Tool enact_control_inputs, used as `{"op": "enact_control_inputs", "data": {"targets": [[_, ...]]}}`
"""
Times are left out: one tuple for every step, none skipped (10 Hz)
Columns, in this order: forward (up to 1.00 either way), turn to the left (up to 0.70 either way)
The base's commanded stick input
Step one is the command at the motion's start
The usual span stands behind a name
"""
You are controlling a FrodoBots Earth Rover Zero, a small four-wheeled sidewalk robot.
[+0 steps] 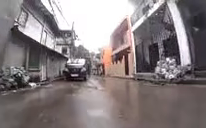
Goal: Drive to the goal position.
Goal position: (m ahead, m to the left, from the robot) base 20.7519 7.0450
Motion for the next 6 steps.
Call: {"op": "enact_control_inputs", "data": {"targets": [[0.99,0.00],[0.99,0.00],[0.99,0.00],[0.99,0.00],[0.99,0.00],[0.99,0.00]]}}
